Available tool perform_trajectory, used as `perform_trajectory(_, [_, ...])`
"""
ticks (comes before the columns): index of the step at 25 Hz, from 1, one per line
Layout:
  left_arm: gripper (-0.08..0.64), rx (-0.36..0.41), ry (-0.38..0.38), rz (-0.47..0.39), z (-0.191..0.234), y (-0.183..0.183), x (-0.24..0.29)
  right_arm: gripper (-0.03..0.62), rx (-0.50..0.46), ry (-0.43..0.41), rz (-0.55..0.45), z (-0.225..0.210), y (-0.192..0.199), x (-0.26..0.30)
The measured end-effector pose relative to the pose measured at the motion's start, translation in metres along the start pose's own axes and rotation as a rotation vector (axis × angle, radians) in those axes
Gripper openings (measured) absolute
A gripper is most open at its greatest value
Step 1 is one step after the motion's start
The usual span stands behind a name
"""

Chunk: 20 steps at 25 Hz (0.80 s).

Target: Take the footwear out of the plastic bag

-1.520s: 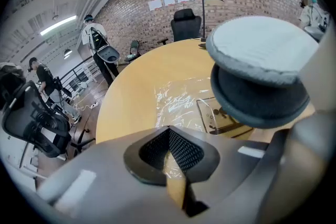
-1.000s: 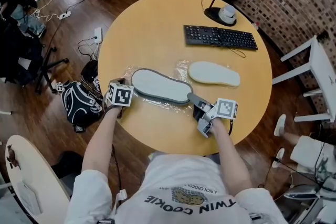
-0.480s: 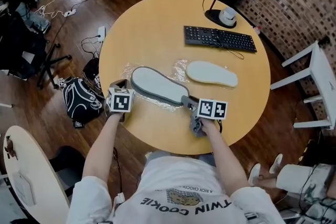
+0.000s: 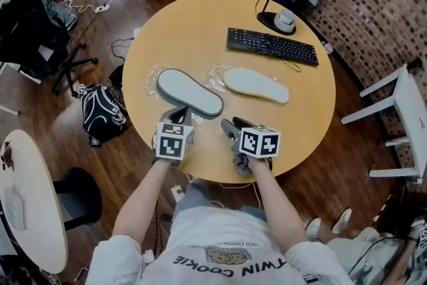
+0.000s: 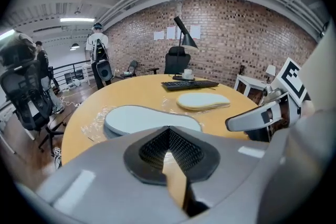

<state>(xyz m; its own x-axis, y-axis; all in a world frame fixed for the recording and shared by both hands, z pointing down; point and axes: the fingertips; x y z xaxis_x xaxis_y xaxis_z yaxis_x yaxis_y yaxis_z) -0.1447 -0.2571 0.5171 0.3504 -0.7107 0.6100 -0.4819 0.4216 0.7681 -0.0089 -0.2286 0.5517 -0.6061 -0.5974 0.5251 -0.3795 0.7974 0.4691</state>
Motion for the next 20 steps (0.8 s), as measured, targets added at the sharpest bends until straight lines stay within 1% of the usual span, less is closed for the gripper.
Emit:
perform_trajectory(2, [0.006, -0.030, 0.012, -0.022, -0.038, -0.004, -0.013, 0.184, -0.041, -0.044, -0.006, 0.004, 0.009, -0.024])
perform_trajectory(4, [0.006, -0.054, 0.009, -0.046, -0.076, -0.008, -0.025, 0.184, -0.090, -0.070, -0.011, 0.004, 0.020, -0.049])
perform_trajectory(6, [0.006, -0.056, 0.003, -0.059, -0.115, -0.011, -0.038, 0.183, -0.127, -0.091, -0.011, -0.002, 0.033, -0.078])
perform_trajectory(9, [0.006, -0.069, -0.003, -0.072, -0.175, -0.012, -0.059, 0.179, -0.142, -0.123, 0.002, -0.017, 0.060, -0.120])
perform_trajectory(12, [0.006, -0.091, -0.010, -0.068, -0.225, -0.011, -0.079, 0.175, -0.151, -0.143, 0.022, -0.030, 0.084, -0.161])
perform_trajectory(16, [0.006, -0.105, -0.031, -0.064, -0.276, -0.009, -0.105, 0.169, -0.206, -0.160, 0.055, -0.036, 0.114, -0.207])
perform_trajectory(20, [0.006, -0.116, -0.042, -0.074, -0.306, -0.012, -0.130, 0.150, -0.267, -0.169, 0.066, -0.031, 0.132, -0.236])
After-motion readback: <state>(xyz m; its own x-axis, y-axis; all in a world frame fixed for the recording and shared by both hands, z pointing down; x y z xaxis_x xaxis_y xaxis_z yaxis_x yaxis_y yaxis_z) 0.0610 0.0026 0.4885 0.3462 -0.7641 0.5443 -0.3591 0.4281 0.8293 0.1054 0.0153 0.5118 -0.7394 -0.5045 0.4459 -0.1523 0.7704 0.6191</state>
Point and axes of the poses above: the fingertips, and each gripper's own axes: x forward along the fingers, z to its left, y out of its underside, and after that the axes turned 15 degrees about x, right-handed
